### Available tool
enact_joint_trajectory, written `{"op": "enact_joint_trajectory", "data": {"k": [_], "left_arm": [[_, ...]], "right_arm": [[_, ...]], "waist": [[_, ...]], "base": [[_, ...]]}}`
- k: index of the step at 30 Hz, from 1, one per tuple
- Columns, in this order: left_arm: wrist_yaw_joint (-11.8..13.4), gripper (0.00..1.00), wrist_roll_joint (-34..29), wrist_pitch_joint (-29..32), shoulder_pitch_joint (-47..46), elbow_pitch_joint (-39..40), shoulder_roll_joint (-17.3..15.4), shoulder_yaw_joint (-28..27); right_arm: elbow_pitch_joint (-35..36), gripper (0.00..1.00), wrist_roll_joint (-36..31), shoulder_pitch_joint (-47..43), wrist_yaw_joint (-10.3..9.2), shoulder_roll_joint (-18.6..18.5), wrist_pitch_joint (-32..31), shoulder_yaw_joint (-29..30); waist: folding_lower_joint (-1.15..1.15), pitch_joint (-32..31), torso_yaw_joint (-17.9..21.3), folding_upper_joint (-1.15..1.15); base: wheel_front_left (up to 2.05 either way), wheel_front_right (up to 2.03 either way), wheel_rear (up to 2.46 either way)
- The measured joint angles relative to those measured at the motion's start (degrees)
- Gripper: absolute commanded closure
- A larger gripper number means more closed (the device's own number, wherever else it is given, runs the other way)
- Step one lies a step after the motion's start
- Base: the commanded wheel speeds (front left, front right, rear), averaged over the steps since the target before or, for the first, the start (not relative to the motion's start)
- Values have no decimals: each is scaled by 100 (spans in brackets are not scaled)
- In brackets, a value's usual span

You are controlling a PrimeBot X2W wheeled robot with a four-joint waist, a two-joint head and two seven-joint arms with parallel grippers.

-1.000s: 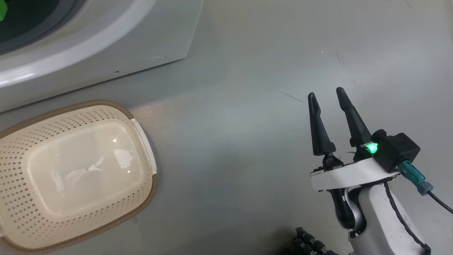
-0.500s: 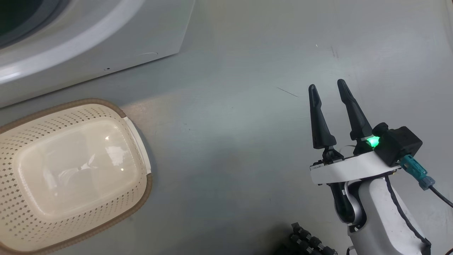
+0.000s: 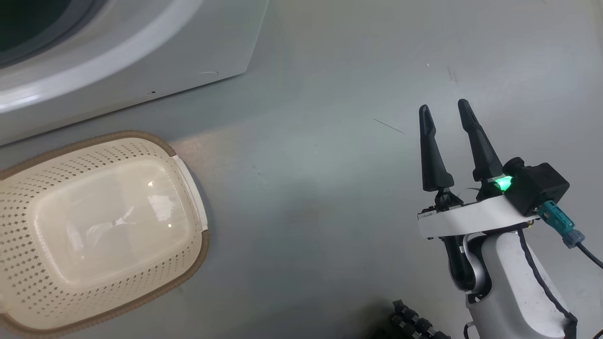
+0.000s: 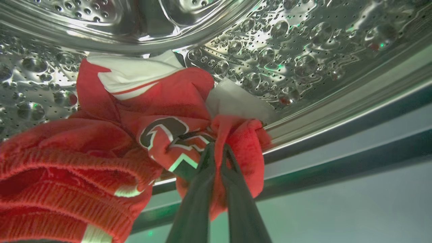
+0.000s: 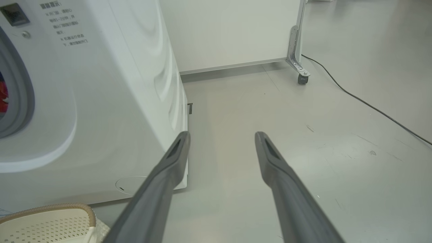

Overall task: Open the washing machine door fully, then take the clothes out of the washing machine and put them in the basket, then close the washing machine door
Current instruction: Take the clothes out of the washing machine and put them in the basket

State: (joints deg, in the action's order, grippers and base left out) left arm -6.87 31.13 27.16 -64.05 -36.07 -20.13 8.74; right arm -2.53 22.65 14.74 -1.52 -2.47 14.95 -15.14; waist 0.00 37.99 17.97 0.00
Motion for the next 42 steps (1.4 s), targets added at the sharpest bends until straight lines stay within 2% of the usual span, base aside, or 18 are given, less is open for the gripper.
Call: {"op": "enact_joint_trajectory", "data": {"k": [8,19,30,36,42], "left_arm": [[-2,100,0,-713,71,144,187,63],[-7,100,-93,-1907,669,436,456,160],[-7,100,-208,-3155,1549,701,658,93],[7,100,-375,-3623,1970,838,694,116],[158,100,-508,-4086,2540,985,783,145]], "right_arm": [[-68,0,-155,2,2,0,0,137],[-191,0,-434,-31,45,-2,0,324],[-301,0,-617,-287,144,-4,0,466],[-378,0,-668,-455,199,-5,0,509],[-503,0,-719,-660,263,-4,0,531]], "waist": [[0,-150,-175,0],[0,-497,-492,0],[0,-966,-827,0],[0,-1220,-976,0],[0,-1577,-1128,0]], "base": [[0,0,0],[0,0,0],[0,0,0],[0,0,0],[0,0,0]]}}
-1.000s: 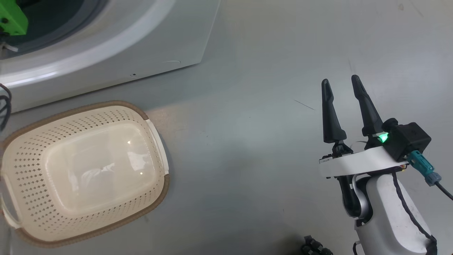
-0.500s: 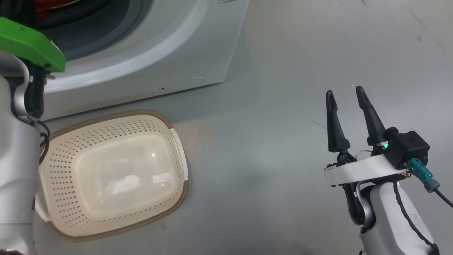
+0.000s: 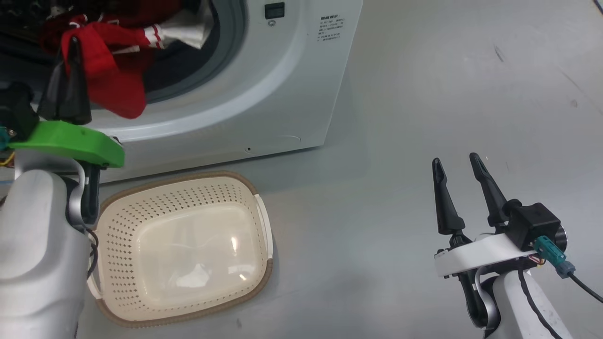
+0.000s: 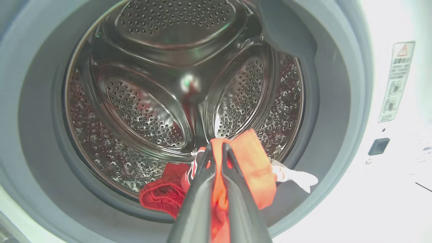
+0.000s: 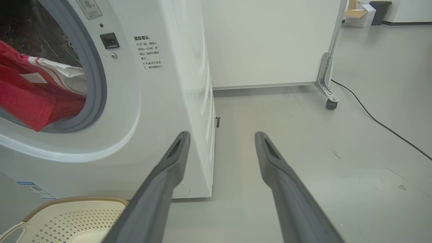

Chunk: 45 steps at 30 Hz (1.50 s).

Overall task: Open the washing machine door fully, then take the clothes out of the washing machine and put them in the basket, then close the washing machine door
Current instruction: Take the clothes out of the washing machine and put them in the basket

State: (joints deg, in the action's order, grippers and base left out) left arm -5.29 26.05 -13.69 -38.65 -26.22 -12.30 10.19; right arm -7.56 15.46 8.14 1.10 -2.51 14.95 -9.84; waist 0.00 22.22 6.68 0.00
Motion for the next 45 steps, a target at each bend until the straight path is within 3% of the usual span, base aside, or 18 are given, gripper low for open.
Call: {"op": "enact_joint_trajectory", "data": {"k": [25,36,45], "left_arm": [[387,100,-300,-58,1818,1761,272,91],[400,100,-47,31,2739,1779,598,420],[459,100,27,163,3040,1363,639,452]], "right_arm": [[-85,0,-56,-773,130,3,-1,64],[-24,0,-99,-777,146,4,-1,60],[114,0,-99,-766,179,4,-1,27]], "waist": [[0,-1263,-568,0],[0,-1216,-576,0],[0,-971,-505,0]], "base": [[0,0,0],[0,0,0],[0,0,0]]}}
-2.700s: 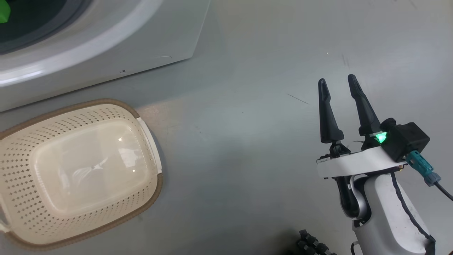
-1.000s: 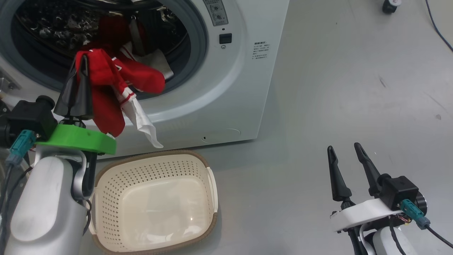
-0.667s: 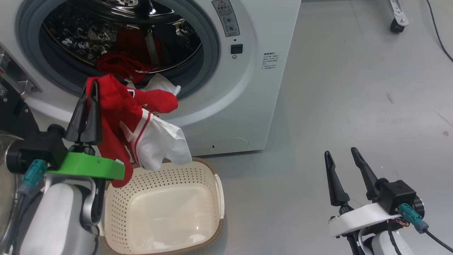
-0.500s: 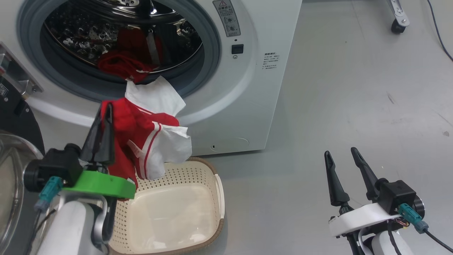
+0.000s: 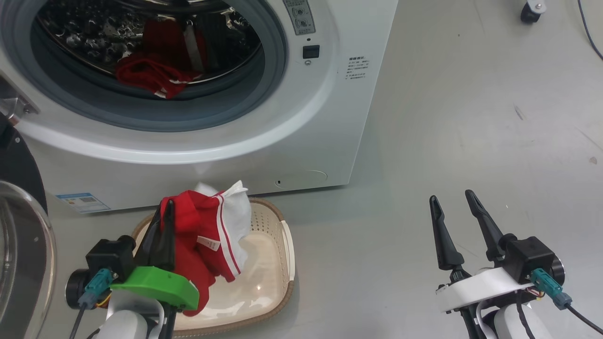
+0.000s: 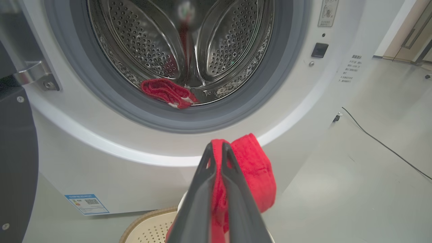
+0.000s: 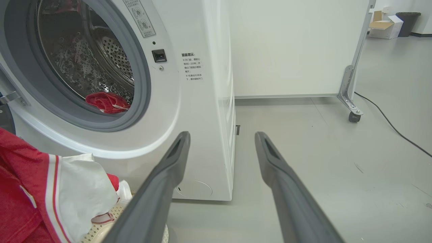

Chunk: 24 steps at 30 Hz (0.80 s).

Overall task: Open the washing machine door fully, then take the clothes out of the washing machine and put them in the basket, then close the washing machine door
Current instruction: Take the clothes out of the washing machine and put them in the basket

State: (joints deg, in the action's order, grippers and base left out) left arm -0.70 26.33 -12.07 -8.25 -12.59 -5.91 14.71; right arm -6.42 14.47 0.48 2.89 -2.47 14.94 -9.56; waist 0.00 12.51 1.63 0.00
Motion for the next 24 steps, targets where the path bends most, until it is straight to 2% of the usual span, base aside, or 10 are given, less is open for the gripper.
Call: {"op": "enact_joint_trajectory", "data": {"k": [13,24], "left_arm": [[47,100,81,230,-51,-915,15,-1],[40,100,99,673,-939,-1871,13,15]], "right_arm": [[209,0,21,196,-2,-2,1,-118],[398,0,115,588,-7,-4,1,-341]], "waist": [[0,584,220,0],[0,1351,449,0]], "base": [[0,0,0],[0,0,0]]}}
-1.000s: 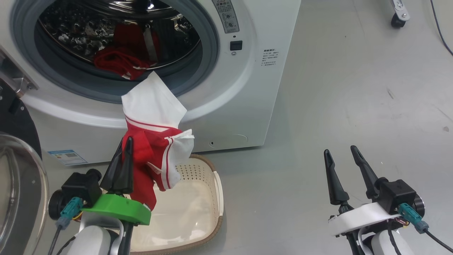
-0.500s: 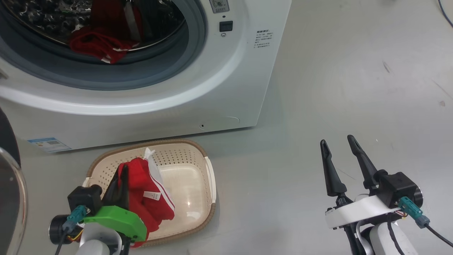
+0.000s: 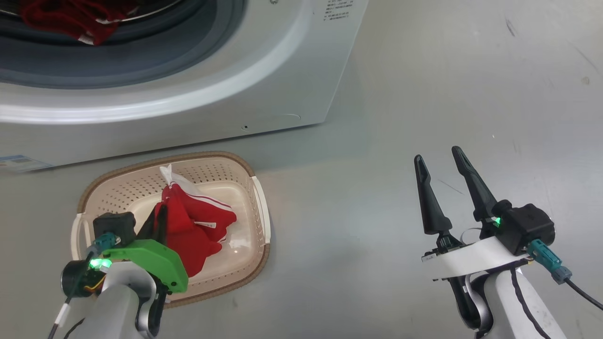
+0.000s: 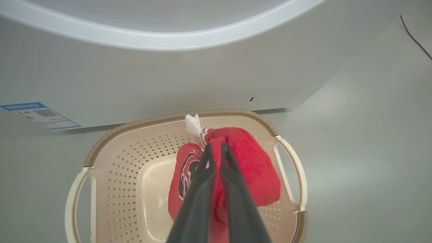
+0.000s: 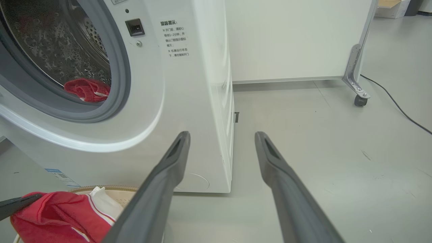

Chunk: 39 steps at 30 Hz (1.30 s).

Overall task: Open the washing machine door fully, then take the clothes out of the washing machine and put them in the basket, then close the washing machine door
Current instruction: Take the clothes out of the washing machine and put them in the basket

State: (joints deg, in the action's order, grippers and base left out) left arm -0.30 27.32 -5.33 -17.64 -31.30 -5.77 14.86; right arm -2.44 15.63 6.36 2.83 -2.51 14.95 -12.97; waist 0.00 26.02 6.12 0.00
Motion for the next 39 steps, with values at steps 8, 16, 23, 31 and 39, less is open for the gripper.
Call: {"op": "enact_joint_trajectory", "data": {"k": [8,16,23,31,39], "left_arm": [[-29,100,36,338,-651,-669,-42,-25],[-58,100,55,478,-1042,-1215,-137,-126],[-58,100,241,527,-1298,-1728,-99,-213],[-110,0,285,519,-1510,-2132,-31,-236],[-180,0,285,141,-1652,-2417,37,-263]], "right_arm": [[131,0,79,432,-3,-4,0,-104],[161,0,152,685,-100,-7,0,-132],[178,0,166,773,-151,-7,0,-78],[172,0,166,874,-192,-5,0,-60],[82,0,167,955,-191,-5,0,-47]], "waist": [[0,616,229,0],[0,1076,467,0],[0,1385,671,0],[1,1487,714,0],[0,1362,625,0]], "base": [[0,0,0],[0,0,0],[0,0,0],[0,0,0],[0,0,0]]}}
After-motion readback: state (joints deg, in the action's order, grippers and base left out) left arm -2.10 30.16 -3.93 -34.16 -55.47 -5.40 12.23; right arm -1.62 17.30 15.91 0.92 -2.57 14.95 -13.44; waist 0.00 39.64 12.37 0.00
